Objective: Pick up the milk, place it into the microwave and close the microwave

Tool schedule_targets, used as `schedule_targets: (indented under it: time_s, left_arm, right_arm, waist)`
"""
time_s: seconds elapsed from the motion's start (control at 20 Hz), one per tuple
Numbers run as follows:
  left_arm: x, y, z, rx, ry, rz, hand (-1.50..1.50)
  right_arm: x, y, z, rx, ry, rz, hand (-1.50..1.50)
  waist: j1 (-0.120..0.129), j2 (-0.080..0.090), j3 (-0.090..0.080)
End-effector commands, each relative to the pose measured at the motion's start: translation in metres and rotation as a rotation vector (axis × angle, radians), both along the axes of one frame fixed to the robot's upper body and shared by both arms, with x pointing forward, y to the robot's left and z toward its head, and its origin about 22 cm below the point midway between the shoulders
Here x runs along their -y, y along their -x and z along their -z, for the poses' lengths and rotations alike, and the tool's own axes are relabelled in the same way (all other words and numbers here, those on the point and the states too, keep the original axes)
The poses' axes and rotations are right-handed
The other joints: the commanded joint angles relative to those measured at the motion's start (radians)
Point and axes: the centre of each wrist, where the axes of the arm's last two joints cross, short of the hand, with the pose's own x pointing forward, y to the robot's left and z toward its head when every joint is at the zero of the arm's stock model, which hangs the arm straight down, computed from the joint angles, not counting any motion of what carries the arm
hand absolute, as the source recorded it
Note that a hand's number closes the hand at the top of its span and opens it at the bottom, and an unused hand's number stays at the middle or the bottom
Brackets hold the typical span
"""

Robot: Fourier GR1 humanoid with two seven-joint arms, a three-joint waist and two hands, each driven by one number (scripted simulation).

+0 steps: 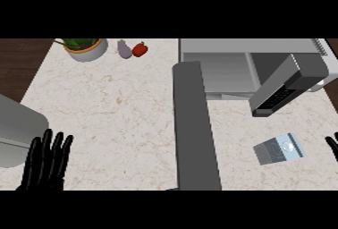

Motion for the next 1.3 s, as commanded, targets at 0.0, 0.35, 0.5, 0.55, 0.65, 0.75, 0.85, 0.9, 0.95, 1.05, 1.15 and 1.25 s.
schedule_targets:
  time_s: [0.0,0.35,0.5,0.55,0.65,0.75,0.85,0.9,0.95,1.05,1.15,1.25]
  left_arm:
    - [-0.004,0.015,0.010,-0.004,-0.012,0.001,-1.50]
    - [-0.019,0.022,0.008,0.018,-0.007,-0.013,-1.50]
    - [0.000,0.028,-0.007,0.004,-0.014,-0.006,-1.50]
    - [-0.017,0.035,0.016,-0.003,0.002,-0.003,-1.50]
    - [0.006,0.048,0.011,0.001,-0.004,-0.015,-1.50]
    - [0.005,0.048,0.015,0.020,-0.015,-0.016,-1.50]
    - [-0.006,0.023,0.019,0.009,0.016,0.009,-1.50]
    - [-0.001,0.033,0.026,0.011,-0.003,-0.012,-1.50]
    - [-0.008,0.039,0.020,0.009,0.002,-0.004,-1.50]
    - [0.003,0.044,0.032,0.003,0.015,0.008,-1.50]
    - [-0.005,0.042,0.030,0.003,0.011,-0.013,-1.50]
    - [0.008,0.043,0.025,0.019,-0.001,-0.009,-1.50]
  right_arm:
    - [0.009,-0.009,0.022,-0.005,-0.017,-0.002,-1.50]
    - [0.000,-0.023,0.071,-0.039,-0.003,0.128,-1.50]
    - [-0.001,-0.027,0.091,-0.057,0.016,0.175,-1.50]
    - [-0.004,-0.020,0.089,-0.069,0.040,0.167,-1.50]
    - [0.024,-0.021,0.111,-0.073,0.048,0.209,-1.50]
    - [0.018,-0.017,0.119,-0.068,0.052,0.211,-1.50]
    - [0.039,-0.026,0.135,-0.080,0.044,0.200,-1.50]
    - [0.013,-0.044,0.133,-0.081,0.046,0.202,-1.50]
    - [0.016,-0.035,0.140,-0.078,0.054,0.194,-1.50]
    - [0.022,-0.027,0.142,-0.057,0.052,0.196,-1.50]
    - [0.034,-0.033,0.161,-0.078,0.053,0.184,-1.50]
    - [0.035,-0.030,0.178,-0.073,0.069,0.194,-1.50]
  waist:
    - [0.001,0.000,0.000]
    - [0.005,0.001,0.000]
    - [0.005,0.001,0.001]
    - [0.003,0.000,0.000]
    - [0.011,0.001,0.001]
    - [0.004,0.000,0.000]
    - [0.003,0.003,0.001]
    - [0.004,0.001,0.000]
    - [0.003,0.001,0.000]
    - [0.002,0.000,0.000]
    - [0.006,0.001,0.001]
    - [0.009,0.002,0.001]
